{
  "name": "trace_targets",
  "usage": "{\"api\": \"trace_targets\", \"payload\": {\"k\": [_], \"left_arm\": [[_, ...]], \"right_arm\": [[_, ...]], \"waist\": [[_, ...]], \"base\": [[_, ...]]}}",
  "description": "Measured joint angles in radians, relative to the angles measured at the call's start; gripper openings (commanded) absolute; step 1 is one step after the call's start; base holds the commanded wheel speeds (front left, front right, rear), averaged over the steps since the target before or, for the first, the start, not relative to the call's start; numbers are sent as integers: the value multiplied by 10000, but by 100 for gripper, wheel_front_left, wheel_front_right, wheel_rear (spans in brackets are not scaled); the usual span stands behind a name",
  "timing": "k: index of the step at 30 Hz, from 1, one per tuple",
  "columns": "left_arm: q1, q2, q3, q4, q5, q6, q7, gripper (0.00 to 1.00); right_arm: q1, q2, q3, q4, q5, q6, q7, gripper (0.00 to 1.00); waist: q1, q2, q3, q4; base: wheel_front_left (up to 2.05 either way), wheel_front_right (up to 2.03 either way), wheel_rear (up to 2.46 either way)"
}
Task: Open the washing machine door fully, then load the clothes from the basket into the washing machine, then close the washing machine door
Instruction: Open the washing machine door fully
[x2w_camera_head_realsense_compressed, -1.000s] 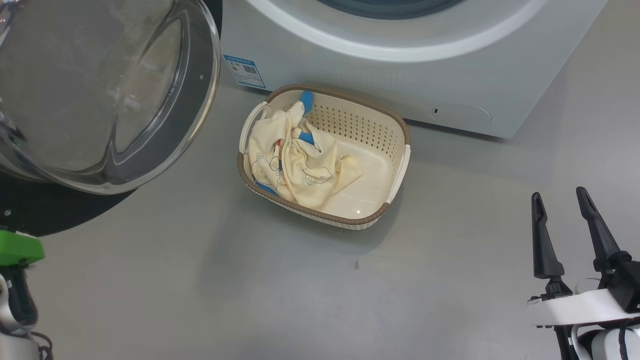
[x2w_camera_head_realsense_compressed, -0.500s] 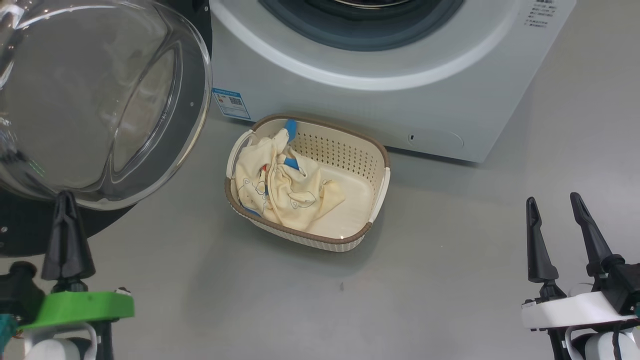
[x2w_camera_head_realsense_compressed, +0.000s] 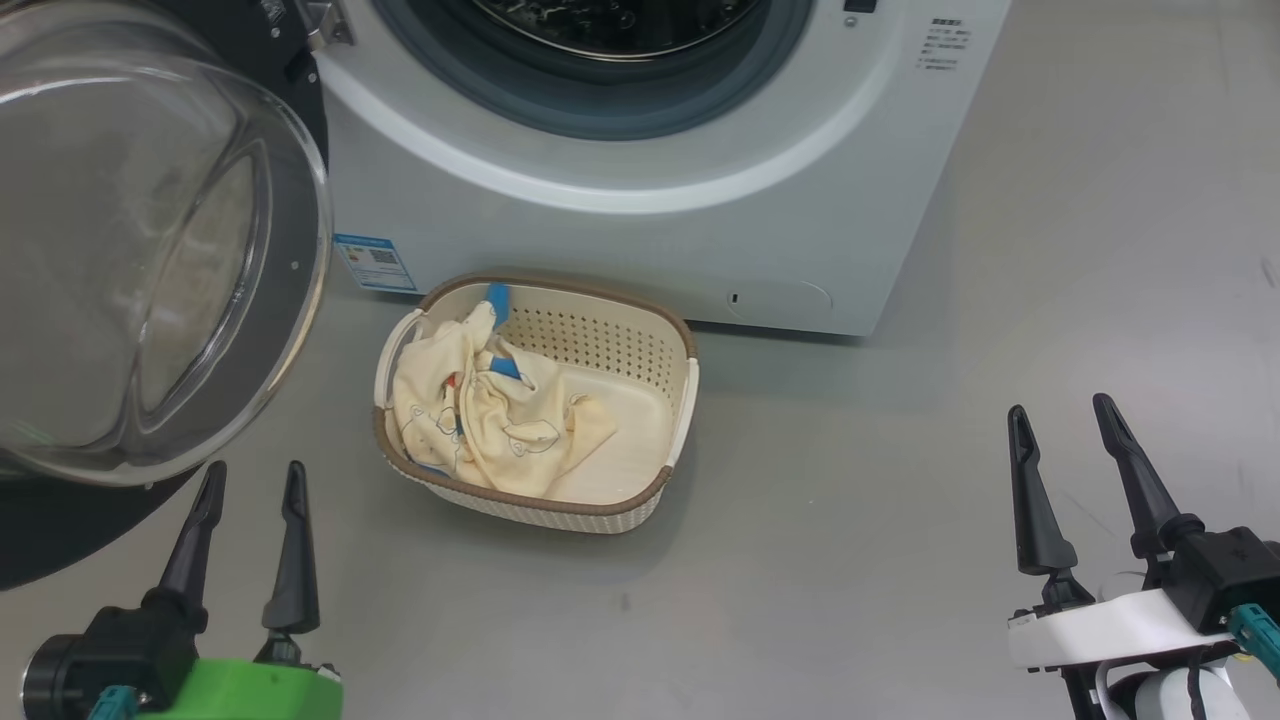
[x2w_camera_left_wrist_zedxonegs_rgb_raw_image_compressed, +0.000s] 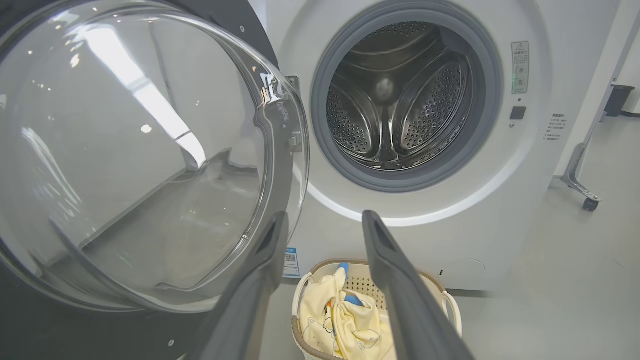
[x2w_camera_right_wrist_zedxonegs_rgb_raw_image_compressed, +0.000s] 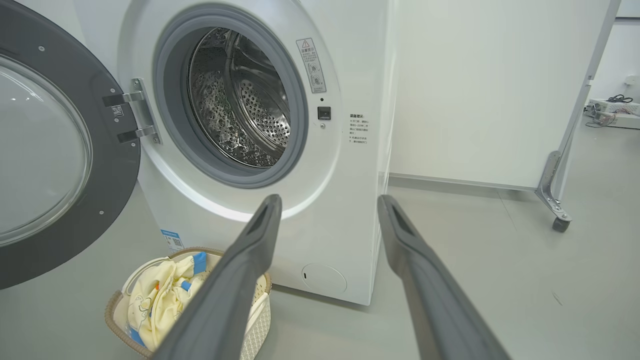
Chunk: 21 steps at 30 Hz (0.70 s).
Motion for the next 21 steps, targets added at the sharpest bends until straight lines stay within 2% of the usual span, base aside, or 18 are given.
{"api": "trace_targets", "payload": {"k": [15,21], "left_arm": [[149,23,-13,221,516,123,0,100],[173,23,-71,407,594,146,0,100]], "right_arm": [[35,44,267,151,-15,-12,0,100],[186,46,318,161,-40,-19,0,100]], "waist": [[0,0,-314,-1536],[0,0,-507,-1933]], "base": [[0,0,0],[0,0,0]]}}
